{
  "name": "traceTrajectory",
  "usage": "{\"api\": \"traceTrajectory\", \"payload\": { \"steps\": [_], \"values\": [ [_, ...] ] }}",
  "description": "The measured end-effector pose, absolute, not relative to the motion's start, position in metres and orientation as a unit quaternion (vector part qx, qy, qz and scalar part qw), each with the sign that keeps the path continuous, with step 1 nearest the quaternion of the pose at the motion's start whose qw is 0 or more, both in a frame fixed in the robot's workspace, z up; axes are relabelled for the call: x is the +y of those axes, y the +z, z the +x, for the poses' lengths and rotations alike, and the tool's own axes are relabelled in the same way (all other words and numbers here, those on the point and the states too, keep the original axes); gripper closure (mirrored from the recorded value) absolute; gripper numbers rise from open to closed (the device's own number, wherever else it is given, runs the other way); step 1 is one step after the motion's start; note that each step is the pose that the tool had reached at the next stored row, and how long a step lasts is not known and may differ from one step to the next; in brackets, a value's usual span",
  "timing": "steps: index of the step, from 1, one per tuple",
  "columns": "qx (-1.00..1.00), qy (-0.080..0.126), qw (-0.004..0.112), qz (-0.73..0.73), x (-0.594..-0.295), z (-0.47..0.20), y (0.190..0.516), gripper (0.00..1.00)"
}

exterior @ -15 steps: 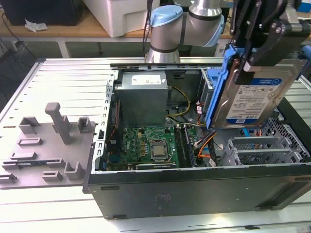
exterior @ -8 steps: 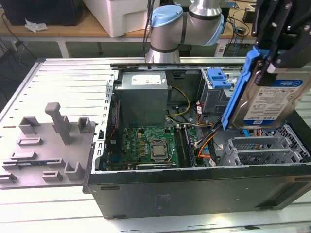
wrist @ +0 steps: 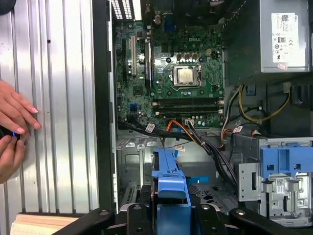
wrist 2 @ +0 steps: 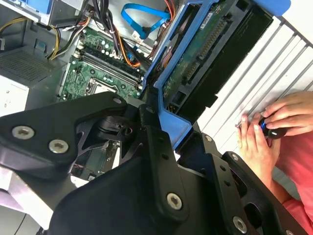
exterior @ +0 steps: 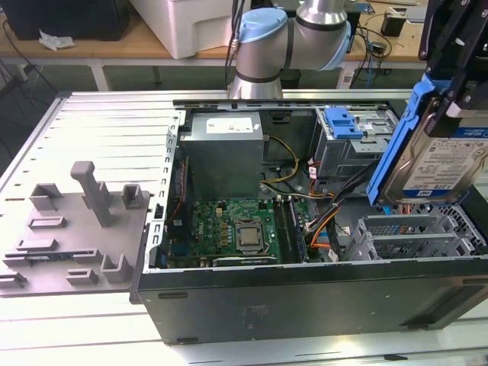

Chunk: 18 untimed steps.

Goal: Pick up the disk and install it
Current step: 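Insert the disk into the insertion slot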

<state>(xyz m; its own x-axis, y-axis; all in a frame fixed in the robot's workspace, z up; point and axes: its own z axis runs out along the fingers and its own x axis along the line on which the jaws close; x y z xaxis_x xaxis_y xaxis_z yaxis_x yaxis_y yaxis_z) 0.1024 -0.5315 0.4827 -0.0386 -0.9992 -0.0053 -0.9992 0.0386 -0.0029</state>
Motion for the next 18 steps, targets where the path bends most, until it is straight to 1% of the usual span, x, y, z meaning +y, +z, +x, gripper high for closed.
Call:
{"api": "traceTrajectory", "payload": {
  "steps": [15, 16, 18],
  "values": [
    [0.708, 0.001, 0.003, -0.706, -0.535, 0.103, 0.48, 0.64],
    [0.708, 0.003, 0.005, -0.706, -0.541, 0.103, 0.479, 0.64],
    [0.708, 0.004, 0.006, -0.706, -0.542, 0.103, 0.479, 0.64]
  ]
}}
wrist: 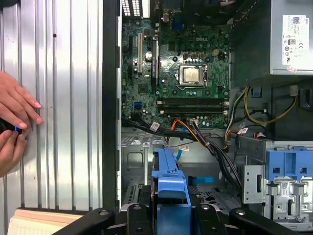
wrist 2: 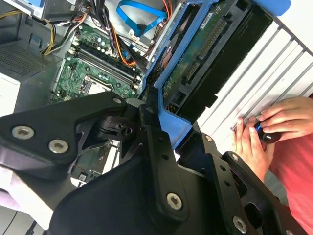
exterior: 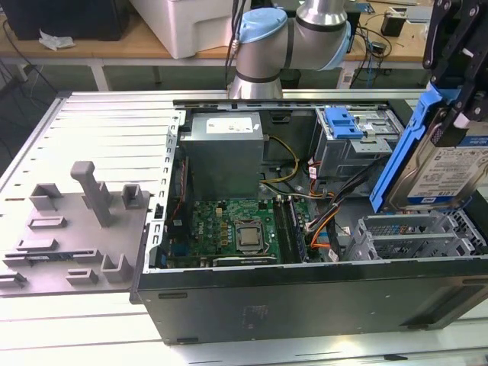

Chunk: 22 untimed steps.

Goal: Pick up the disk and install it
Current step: 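Insert the disk into the insertion slot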

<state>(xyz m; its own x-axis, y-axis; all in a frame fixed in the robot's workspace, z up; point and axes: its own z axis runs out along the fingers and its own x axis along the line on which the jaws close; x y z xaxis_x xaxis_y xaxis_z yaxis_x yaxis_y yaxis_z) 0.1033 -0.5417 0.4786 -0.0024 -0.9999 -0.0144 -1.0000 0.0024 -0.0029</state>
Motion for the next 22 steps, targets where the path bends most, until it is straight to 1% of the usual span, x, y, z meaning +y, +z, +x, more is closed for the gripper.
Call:
{"api": "traceTrajectory", "payload": {
  "steps": [13, 22],
  "values": [
    [0.708, 0.013, 0.015, -0.706, -0.546, 0.103, 0.476, 0.64],
    [0.708, 0.014, 0.017, -0.706, -0.552, 0.103, 0.475, 0.64]
  ]
}}
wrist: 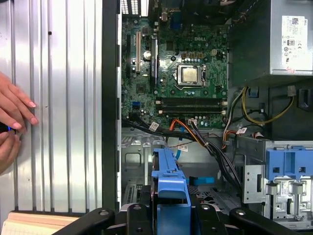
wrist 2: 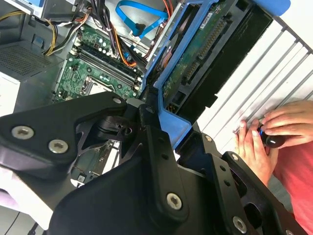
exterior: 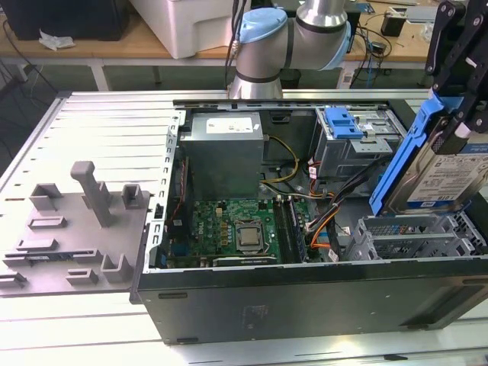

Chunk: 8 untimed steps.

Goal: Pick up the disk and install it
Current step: 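Insert the disk into the insertion slot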

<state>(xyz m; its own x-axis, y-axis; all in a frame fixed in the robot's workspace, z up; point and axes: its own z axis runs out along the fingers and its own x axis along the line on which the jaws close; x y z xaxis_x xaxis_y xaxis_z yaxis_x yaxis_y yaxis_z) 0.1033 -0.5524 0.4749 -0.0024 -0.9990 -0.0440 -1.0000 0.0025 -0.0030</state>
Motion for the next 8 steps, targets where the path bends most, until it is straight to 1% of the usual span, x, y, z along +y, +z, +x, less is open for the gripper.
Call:
{"api": "traceTrajectory", "payload": {
  "steps": [8],
  "values": [
    [0.712, 0.015, 0.018, -0.702, -0.5526, 0.1034, 0.4746, 0.64]
  ]
}}
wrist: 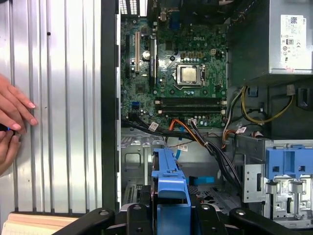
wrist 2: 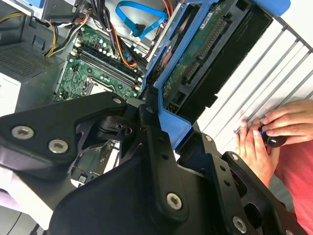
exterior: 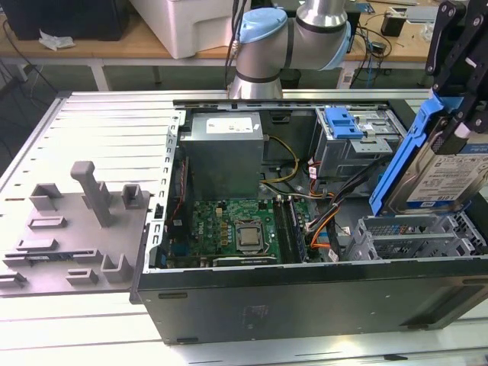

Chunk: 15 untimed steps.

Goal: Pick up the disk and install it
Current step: 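Insert the disk into the insertion slot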

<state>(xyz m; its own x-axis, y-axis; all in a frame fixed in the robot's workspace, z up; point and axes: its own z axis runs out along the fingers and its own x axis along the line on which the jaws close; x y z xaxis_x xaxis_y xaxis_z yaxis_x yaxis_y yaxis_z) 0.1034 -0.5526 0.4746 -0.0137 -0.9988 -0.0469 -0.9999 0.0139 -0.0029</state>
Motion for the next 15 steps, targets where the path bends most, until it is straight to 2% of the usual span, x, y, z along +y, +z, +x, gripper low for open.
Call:
{"api": "traceTrajectory", "payload": {
  "steps": [15],
  "values": [
    [0.716, 0.017, 0.019, -0.698, -0.5526, 0.1033, 0.4727, 0.64]
  ]
}}
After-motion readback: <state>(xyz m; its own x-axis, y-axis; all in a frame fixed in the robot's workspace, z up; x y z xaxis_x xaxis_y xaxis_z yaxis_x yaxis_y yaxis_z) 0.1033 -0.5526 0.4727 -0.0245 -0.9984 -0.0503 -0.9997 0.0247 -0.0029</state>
